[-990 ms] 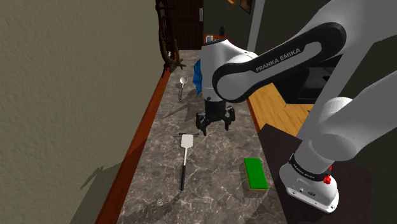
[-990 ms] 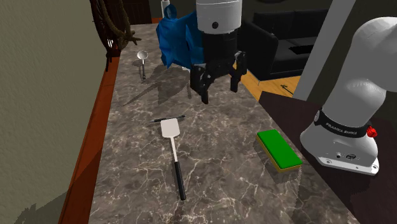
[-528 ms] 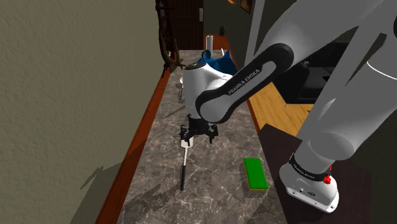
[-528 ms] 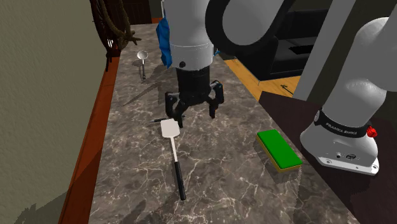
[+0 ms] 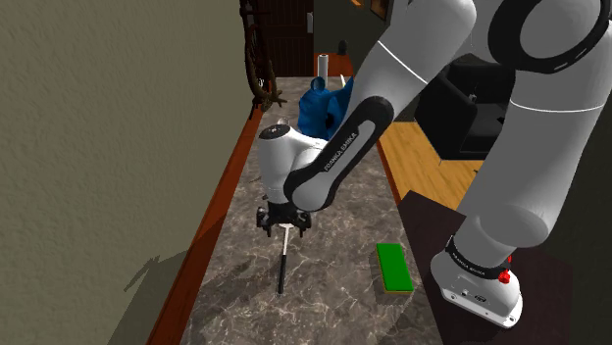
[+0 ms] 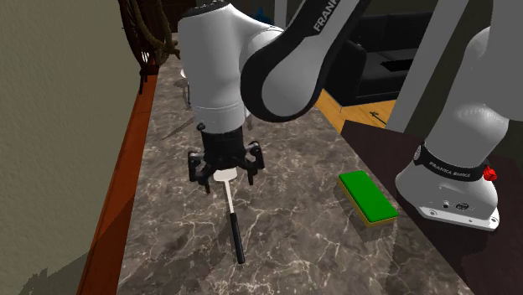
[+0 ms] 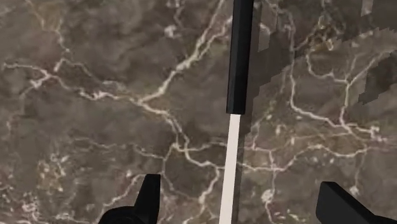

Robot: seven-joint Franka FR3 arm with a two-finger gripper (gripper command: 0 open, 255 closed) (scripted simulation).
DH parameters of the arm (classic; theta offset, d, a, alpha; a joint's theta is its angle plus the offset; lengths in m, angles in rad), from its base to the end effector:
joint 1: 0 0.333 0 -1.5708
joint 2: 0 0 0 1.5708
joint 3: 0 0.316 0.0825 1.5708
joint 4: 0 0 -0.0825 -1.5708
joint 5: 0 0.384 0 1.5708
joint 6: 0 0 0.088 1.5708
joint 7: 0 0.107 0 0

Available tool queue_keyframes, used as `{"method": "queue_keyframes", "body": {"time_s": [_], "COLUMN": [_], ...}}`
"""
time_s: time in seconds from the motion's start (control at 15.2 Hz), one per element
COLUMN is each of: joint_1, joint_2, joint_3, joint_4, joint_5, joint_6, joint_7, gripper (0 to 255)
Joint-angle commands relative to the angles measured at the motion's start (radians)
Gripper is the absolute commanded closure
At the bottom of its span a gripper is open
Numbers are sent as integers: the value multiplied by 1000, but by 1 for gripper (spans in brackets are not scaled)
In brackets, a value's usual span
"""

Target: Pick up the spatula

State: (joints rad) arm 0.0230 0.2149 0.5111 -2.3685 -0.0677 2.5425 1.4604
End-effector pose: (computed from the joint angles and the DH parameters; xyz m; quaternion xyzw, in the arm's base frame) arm 0.4343 0.2626 0.2457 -0.9044 0.4254 0.0310 0.0136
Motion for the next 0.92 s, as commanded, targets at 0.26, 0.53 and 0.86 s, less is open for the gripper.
{"method": "queue_keyframes", "body": {"time_s": [0.26,0.53,0.86], "joint_1": [33,41,40], "joint_2": [89,110,110], "joint_3": [-38,-50,-50], "joint_4": [10,12,12], "joint_5": [-74,-91,-91], "joint_6": [72,89,89], "joint_7": [61,71,71], "gripper": [0,255,255]}}
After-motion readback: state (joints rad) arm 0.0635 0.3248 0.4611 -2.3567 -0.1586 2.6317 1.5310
